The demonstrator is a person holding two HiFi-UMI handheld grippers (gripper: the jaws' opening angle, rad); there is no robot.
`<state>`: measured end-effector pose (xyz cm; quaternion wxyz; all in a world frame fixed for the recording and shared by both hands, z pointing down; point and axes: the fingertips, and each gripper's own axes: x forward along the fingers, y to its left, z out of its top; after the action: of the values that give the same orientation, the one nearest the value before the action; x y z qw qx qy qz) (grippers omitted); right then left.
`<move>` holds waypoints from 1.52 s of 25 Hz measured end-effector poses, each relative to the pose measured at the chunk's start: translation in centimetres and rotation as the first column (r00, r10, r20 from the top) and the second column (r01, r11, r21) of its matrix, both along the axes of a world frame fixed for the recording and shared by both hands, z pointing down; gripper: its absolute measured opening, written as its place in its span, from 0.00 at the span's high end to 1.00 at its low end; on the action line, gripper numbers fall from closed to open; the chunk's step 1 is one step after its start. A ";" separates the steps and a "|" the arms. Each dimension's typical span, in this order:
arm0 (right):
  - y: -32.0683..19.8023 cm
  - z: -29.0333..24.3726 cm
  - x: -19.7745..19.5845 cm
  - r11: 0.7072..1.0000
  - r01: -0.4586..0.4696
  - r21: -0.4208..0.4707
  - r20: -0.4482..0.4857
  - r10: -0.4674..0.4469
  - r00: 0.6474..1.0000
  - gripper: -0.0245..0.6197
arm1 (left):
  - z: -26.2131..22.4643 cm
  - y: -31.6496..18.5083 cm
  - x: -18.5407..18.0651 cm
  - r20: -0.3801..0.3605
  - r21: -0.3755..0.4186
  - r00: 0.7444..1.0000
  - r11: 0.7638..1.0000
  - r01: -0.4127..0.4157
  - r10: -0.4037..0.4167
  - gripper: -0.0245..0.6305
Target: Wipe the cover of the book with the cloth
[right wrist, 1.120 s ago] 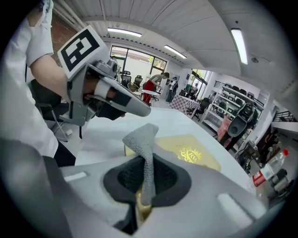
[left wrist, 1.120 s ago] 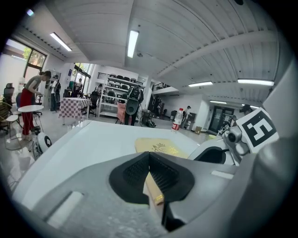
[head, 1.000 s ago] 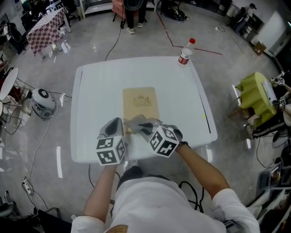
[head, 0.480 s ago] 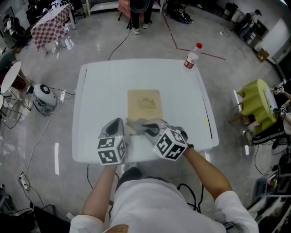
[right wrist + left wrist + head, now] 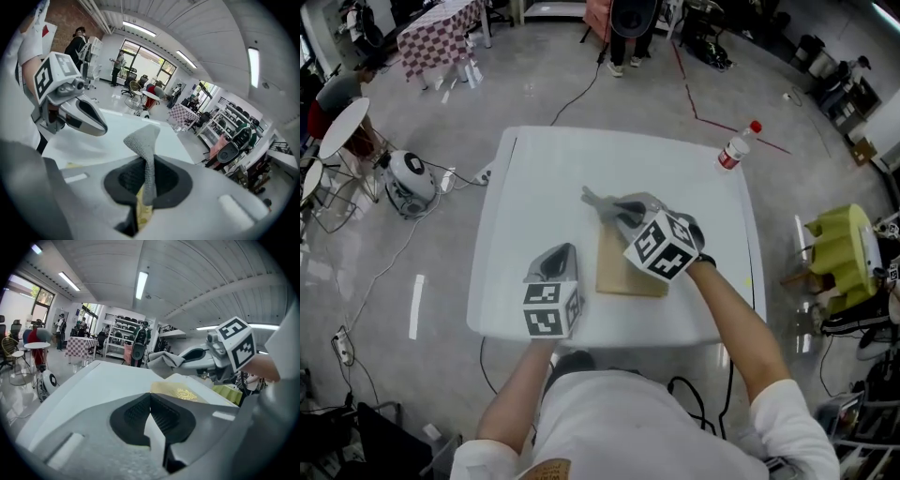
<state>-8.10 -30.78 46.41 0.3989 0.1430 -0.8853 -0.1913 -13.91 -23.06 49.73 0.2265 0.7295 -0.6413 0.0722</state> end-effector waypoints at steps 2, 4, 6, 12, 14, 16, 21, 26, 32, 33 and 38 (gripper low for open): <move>-1.3 0.3 -1.6 0.999 0.030 0.015 -0.037 -0.029 0.999 0.94 | 0.3 -0.1 -0.9 0.004 -0.003 1.000 1.000 0.011 -0.011 0.95; -2.5 1.1 -3.0 0.998 0.058 0.014 -0.070 -0.057 0.996 0.94 | 0.6 -0.3 -1.9 0.004 -0.008 1.000 1.000 0.026 -0.026 0.95; -3.5 2.2 -4.0 0.997 0.075 0.005 -0.104 -0.074 0.992 0.94 | 0.8 -0.5 -2.7 0.002 -0.010 0.999 0.999 0.037 -0.037 0.95; -4.7 5.7 -6.4 0.993 0.111 -0.030 -0.192 -0.115 0.975 0.94 | 1.6 -0.6 -5.5 -0.007 -0.026 0.997 0.997 0.070 -0.071 0.95; -4.9 6.8 -6.7 0.991 0.123 -0.045 -0.225 -0.130 0.966 0.94 | 1.6 -0.6 -6.0 -0.008 -0.031 0.997 0.997 0.077 -0.077 0.95; -4.8 7.8 -6.6 0.989 0.135 -0.063 -0.259 -0.147 0.955 0.94 | 1.8 -0.6 -6.2 -0.010 -0.036 0.997 0.996 0.079 -0.079 0.95; -3.5 8.7 -6.0 0.979 0.153 -0.132 -0.299 -0.186 0.936 0.94 | 2.2 -0.5 -6.6 -0.007 -0.042 0.997 0.996 0.081 -0.081 0.95; -1.5 8.6 -5.1 0.969 0.170 -0.179 -0.292 -0.217 0.932 0.94 | 2.1 -0.7 -5.9 -0.002 -0.040 0.998 0.997 0.065 -0.065 0.95; 1.5 8.6 -3.7 0.956 0.177 -0.232 -0.251 -0.235 0.939 0.94 | 1.6 -0.6 -4.9 0.003 -0.032 0.998 0.997 0.063 -0.063 0.95; 2.1 8.6 -3.5 0.955 0.180 -0.237 -0.243 -0.238 0.940 0.94 | 1.5 -0.5 -4.8 0.003 -0.030 0.998 0.997 0.066 -0.066 0.95; 5.1 8.3 -2.9 0.942 0.200 -0.269 -0.206 -0.259 0.944 0.94 | 0.9 0.2 -4.2 0.008 -0.023 0.997 0.997 0.071 -0.071 0.95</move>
<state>-10.96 -25.68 54.74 0.4915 -0.0360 -0.8585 -0.1420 -18.11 -22.89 50.66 0.2350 0.7033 -0.6667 0.0744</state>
